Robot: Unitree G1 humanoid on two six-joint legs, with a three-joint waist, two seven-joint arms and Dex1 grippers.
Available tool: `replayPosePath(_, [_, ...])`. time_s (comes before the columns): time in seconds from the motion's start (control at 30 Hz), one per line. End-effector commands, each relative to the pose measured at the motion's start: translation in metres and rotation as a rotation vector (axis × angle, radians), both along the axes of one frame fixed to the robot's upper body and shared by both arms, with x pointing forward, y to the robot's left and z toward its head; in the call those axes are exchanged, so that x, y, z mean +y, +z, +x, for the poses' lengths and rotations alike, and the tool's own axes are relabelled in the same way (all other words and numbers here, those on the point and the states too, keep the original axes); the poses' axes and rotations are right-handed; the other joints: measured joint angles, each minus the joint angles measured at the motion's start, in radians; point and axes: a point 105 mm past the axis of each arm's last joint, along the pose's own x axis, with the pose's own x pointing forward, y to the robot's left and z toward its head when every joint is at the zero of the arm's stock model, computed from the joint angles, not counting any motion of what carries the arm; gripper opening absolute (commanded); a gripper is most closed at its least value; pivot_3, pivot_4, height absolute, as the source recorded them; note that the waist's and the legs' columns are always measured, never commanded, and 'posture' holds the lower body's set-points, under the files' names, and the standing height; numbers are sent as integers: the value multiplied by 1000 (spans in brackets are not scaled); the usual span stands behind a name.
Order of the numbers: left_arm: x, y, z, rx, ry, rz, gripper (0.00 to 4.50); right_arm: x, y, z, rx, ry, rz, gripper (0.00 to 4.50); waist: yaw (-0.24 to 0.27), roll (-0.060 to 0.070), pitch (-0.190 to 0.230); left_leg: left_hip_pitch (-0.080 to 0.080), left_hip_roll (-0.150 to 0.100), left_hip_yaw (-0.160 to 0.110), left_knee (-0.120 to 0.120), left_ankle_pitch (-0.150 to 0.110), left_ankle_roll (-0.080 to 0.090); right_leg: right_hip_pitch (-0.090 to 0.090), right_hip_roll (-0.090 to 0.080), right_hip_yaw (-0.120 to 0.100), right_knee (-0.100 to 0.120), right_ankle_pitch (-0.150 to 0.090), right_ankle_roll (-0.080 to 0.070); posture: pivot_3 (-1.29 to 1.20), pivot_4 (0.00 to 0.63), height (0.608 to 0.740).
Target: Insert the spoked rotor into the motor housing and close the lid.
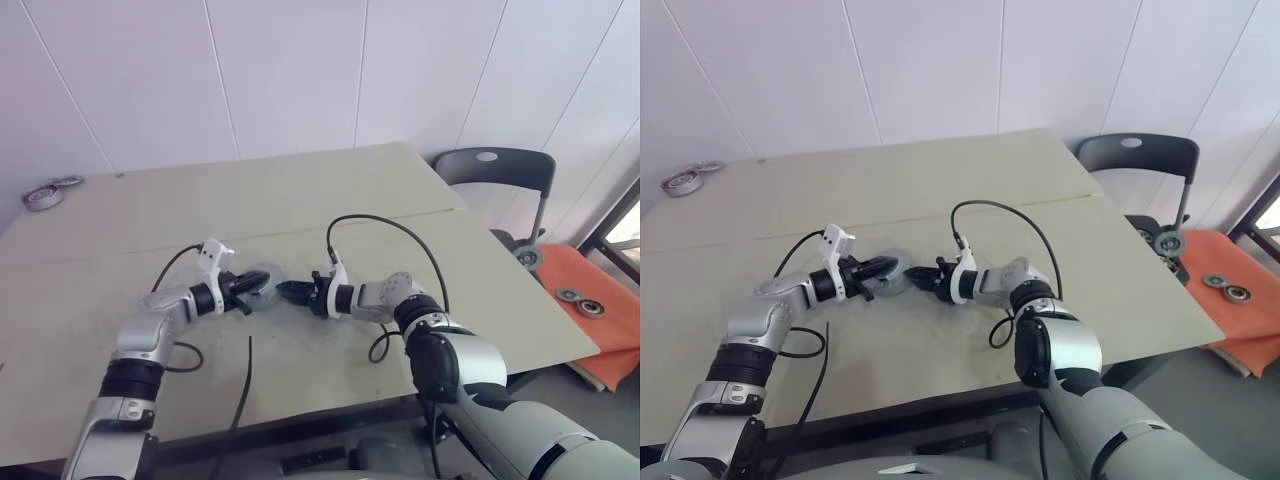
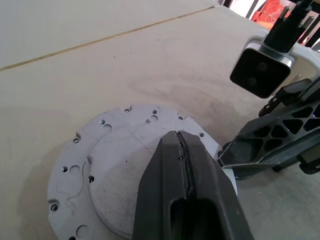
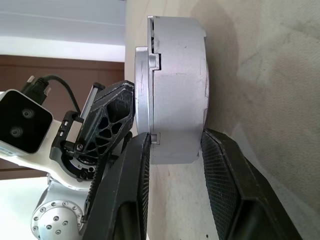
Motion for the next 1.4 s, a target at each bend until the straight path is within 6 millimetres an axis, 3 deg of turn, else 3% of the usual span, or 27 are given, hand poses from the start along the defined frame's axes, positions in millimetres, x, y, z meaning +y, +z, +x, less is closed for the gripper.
replayPosePath(0.03, [-4, -10, -3, 33, -20, 36, 0, -17, -28, -7, 60, -21, -131, 1408, 1, 0, 0, 0, 0, 0, 0, 0, 0, 0, 0, 0, 0, 0, 0, 0, 0, 740])
replayPosePath(0.67, [-2, -10, -6, 22, -7, 32, 0, -12, -27, -12, 28, 47, -147, 1216, 0, 2, 1, 0, 0, 0, 0, 0, 0, 3, 0, 0, -2, -1, -2, 0, 0, 740])
replayPosePath(0.97, [-2, -10, -6, 20, -5, 31, 0, -10, -25, -15, 131, -2, -64, 1216, 4, 2, 0, -1, 0, -1, -3, 0, 0, -1, -1, -1, -4, 0, 0, 0, 0, 740])
replayPosePath(1.4, [-3, -10, -8, 15, -10, 34, 0, -19, -38, -7, -47, 36, -251, 1210, 12, 3, 1, 1, 0, 0, -3, 0, 0, 6, 0, -1, -7, -1, -2, 0, 0, 740])
